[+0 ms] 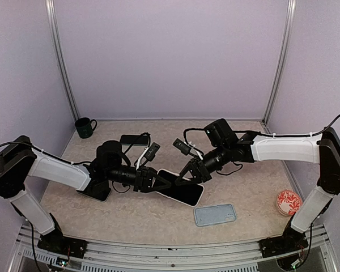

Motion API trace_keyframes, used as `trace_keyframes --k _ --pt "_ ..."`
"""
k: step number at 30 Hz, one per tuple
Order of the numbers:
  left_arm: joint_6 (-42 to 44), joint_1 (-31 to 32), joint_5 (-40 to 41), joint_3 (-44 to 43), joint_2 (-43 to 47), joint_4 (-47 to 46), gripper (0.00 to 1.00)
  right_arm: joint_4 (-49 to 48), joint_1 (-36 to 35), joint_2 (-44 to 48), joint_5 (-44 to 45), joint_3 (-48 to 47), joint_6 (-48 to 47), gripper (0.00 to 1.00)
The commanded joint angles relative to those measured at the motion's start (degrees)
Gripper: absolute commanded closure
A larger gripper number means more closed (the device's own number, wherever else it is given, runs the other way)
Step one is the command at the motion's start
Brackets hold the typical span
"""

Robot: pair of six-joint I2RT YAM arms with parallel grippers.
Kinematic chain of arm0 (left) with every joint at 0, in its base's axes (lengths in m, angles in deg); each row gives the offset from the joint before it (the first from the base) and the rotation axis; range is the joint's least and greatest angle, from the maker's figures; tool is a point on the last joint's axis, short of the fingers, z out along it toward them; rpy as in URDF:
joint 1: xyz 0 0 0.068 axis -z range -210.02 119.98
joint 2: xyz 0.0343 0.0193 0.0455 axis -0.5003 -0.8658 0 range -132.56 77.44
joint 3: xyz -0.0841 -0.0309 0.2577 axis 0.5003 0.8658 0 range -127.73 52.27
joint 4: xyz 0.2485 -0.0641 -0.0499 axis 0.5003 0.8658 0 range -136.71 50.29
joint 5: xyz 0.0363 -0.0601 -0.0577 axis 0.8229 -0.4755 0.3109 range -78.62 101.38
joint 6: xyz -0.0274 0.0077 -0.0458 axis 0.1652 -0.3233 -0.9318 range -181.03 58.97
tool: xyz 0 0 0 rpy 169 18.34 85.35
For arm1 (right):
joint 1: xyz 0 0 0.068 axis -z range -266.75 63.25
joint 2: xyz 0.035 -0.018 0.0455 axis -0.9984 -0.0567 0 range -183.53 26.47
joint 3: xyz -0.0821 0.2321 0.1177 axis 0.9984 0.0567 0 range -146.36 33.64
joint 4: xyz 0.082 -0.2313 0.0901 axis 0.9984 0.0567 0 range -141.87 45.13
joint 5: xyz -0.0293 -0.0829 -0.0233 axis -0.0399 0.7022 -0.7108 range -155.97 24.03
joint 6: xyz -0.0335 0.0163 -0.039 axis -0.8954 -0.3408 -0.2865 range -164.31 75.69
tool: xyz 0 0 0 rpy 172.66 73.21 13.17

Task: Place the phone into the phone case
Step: Press the phone case against the phone.

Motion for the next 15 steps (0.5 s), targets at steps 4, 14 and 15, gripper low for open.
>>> trace_keyframes --k 4,14,15 --pt "-6.7 -1.8 0.3 1.3 1.2 -13.8 0.3 -5.8 -0.3 3.3 2.6 1.7 3.2 1.0" --pt "-10.4 -3.1 8.6 5.9 2.5 -18.7 0.01 -20.7 0.6 6.9 6.1 6.9 12.9 1.0" --pt "-11.2 -3.2 8.8 6.5 2.4 -20.1 0.01 -21.9 0.9 7.4 6.4 7.3 13.7 1.0"
